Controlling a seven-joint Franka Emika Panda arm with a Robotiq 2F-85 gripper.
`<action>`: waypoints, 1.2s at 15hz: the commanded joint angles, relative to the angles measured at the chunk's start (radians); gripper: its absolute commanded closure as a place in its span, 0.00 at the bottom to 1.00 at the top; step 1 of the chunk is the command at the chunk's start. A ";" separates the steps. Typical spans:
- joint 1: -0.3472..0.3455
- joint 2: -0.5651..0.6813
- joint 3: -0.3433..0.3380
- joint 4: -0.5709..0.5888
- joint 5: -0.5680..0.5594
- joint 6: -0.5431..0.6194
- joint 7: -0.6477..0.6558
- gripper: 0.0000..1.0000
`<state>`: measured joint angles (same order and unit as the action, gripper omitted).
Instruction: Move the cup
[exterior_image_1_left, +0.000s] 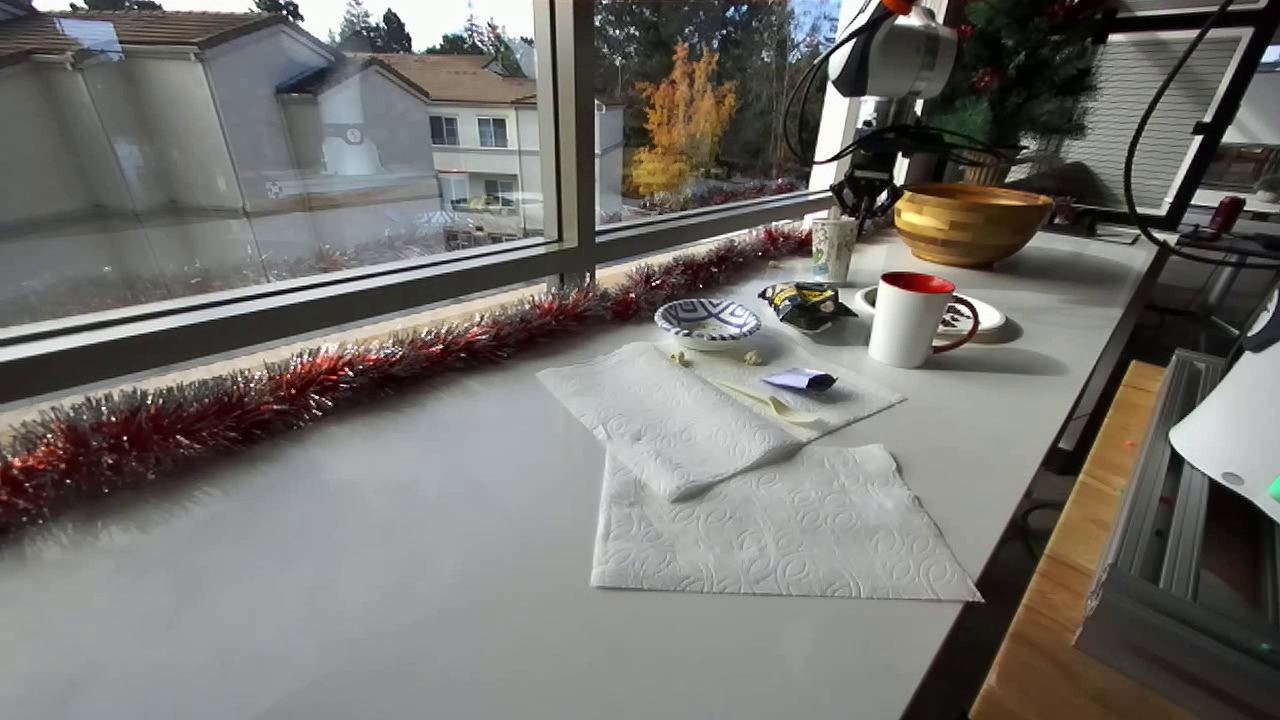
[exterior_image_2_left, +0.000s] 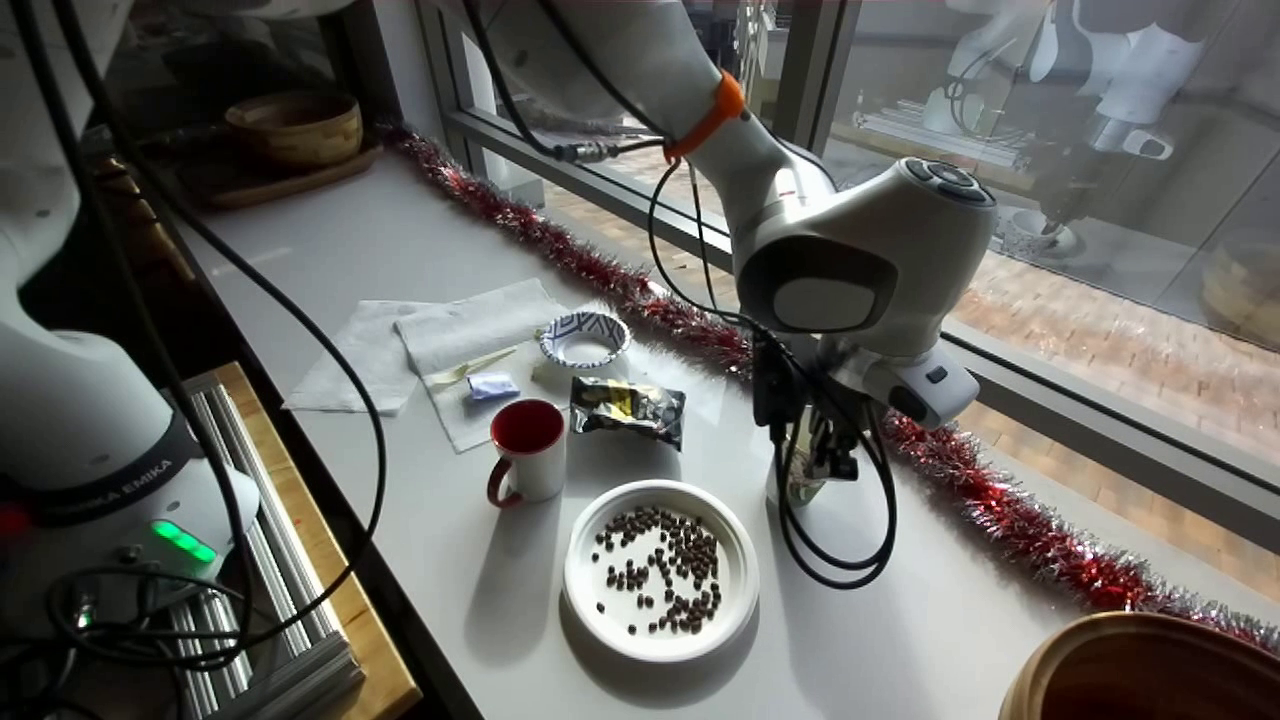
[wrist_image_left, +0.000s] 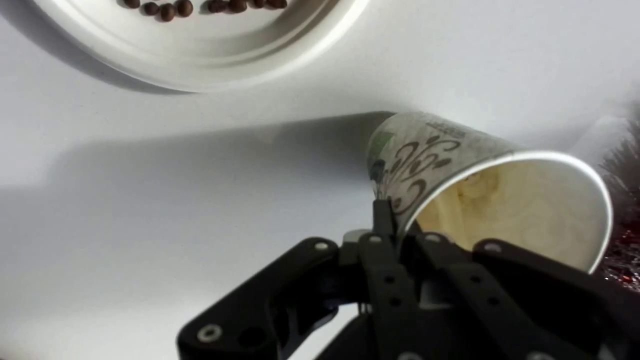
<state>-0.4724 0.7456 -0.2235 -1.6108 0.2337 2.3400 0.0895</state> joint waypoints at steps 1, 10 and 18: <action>-0.004 -0.021 -0.015 0.022 -0.001 -0.037 0.014 0.96; -0.096 -0.015 -0.010 0.104 0.060 -0.047 0.006 0.96; -0.199 0.079 0.039 0.201 0.129 -0.047 -0.003 0.97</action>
<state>-0.6387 0.7651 -0.2027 -1.4877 0.3355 2.3215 0.0929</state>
